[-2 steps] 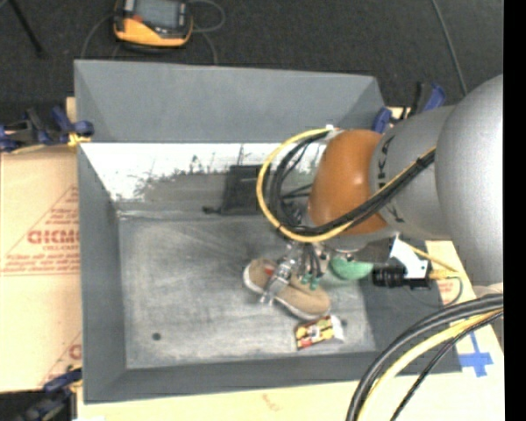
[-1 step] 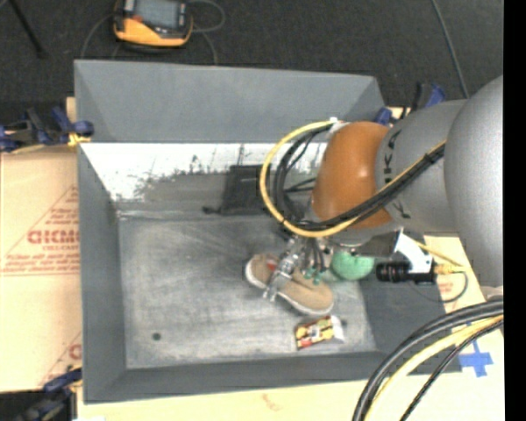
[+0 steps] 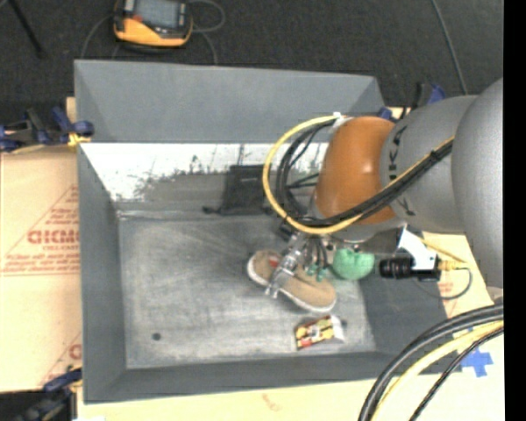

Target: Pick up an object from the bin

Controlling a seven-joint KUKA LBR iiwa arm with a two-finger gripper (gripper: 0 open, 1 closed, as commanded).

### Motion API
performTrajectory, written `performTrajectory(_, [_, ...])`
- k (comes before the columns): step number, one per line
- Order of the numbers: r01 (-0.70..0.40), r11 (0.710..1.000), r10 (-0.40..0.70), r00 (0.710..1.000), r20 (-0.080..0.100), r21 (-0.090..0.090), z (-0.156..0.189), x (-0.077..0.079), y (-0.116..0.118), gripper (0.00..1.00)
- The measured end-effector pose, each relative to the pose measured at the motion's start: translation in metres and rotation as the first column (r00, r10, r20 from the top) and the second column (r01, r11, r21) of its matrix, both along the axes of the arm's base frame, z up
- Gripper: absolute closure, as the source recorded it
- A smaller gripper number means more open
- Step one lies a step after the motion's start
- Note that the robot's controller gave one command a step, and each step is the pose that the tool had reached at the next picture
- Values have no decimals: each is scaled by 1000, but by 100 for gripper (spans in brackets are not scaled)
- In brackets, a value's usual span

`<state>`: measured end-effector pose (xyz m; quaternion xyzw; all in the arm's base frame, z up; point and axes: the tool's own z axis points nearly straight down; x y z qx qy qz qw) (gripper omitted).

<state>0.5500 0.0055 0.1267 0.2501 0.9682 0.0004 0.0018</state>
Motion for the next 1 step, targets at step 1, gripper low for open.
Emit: performTrajectory(1, [-2, 1000, 2, 1000, -3, 0, 9, 0, 0, 100])
